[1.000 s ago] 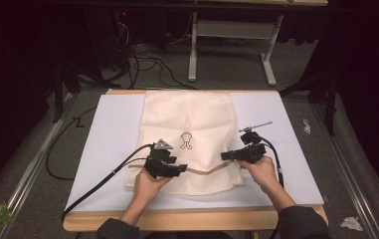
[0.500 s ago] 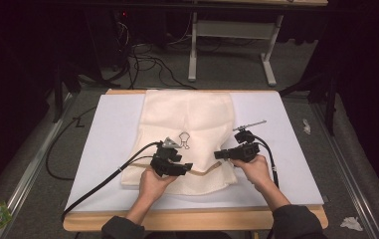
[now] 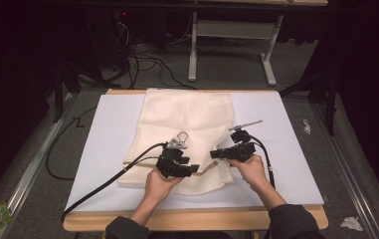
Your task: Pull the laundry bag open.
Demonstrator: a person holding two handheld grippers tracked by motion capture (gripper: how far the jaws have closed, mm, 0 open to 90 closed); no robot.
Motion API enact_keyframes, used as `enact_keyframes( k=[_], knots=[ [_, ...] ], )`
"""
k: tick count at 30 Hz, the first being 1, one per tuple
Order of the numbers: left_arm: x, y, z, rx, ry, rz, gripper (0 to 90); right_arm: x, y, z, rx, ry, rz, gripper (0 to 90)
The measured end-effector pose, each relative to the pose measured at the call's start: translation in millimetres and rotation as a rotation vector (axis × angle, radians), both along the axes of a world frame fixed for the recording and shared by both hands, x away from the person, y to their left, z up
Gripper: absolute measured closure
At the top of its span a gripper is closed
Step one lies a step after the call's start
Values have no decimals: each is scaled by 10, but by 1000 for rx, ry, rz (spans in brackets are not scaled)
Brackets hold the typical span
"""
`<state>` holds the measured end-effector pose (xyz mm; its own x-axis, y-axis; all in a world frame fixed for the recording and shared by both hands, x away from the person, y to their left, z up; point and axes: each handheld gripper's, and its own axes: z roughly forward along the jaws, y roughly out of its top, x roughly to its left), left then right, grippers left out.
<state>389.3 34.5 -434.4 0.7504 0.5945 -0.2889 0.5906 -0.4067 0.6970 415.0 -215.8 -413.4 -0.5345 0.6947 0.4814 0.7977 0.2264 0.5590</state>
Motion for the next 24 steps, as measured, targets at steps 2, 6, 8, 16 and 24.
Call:
enact_keyframes(
  k=[2, 6, 8, 16, 24],
  knots=[
    [-18, -35, -8, -3, 1, -14, 504, 7, 22, 6, 5, -3, 3, 838],
    [-31, -80, -26, -39, 30, -42, 554, 0, 72, 12, 8, 0, 7, 837],
    [-14, -92, -47, -59, 54, -49, 574, 4, 78, 12, 6, -2, 13, 838],
    [46, -128, -109, -119, 104, -48, 564, 4, 82, 5, 14, 2, 12, 838],
    [73, -199, -167, -162, 135, -54, 553, 7, 63, 26, 10, -9, 21, 839]
  ],
)
